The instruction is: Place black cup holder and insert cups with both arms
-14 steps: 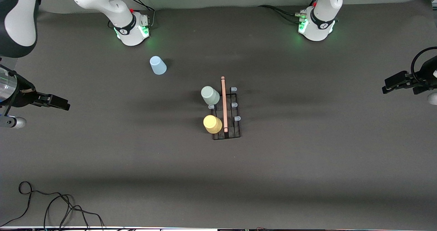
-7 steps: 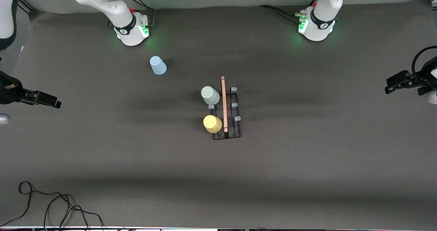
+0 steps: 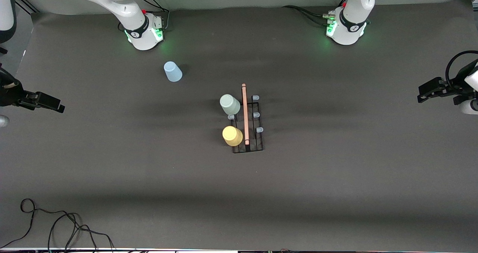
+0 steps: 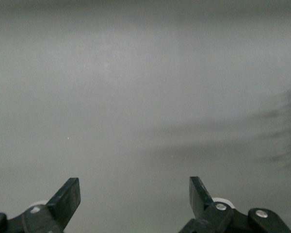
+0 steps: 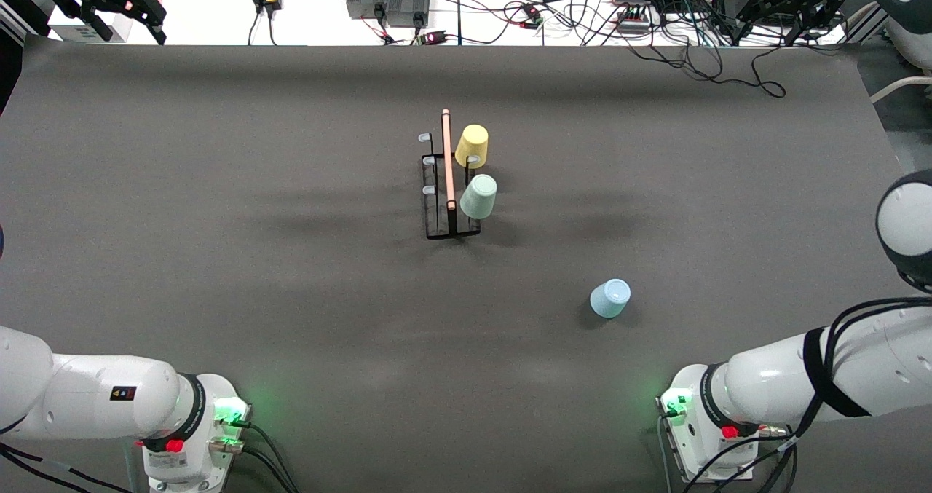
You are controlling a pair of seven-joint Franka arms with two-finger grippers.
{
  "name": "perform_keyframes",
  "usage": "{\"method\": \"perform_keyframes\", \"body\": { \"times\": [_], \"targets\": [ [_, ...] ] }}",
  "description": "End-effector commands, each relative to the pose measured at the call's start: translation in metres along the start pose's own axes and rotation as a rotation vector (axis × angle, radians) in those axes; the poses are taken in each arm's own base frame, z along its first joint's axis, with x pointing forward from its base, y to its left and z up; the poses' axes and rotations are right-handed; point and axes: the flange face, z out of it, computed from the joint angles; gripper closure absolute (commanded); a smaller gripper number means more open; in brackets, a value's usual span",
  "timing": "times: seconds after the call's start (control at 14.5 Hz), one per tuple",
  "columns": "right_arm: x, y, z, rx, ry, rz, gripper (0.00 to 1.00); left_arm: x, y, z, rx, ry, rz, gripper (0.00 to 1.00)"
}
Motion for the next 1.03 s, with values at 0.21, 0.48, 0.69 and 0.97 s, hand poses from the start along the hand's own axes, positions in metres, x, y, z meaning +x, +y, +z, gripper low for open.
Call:
{"method": "perform_keyframes", "body": {
  "times": [0.21, 0.48, 0.69, 0.97],
  "targets": [
    [-0.031, 0.009, -0.004, -0.022, 0.065, -0.036, 0.0, -0.005, -0.001, -0.003, 0.015, -0.005, 0.012, 0.0],
    [-0.033, 0.005, -0.025, -0.017, 0.102, -0.045, 0.0, -0.004, -0.003, -0.004, 0.018, 0.007, 0.009, 0.0],
    [-0.032, 0.004, -0.027, -0.008, 0.106, -0.044, 0.0, -0.005, -0.004, -0.004, 0.016, 0.004, 0.006, 0.0],
    [-0.032, 0.006, -0.027, -0.008, 0.104, -0.041, 0.0, -0.005, -0.001, -0.004, 0.016, 0.003, 0.009, 0.0]
  ]
}}
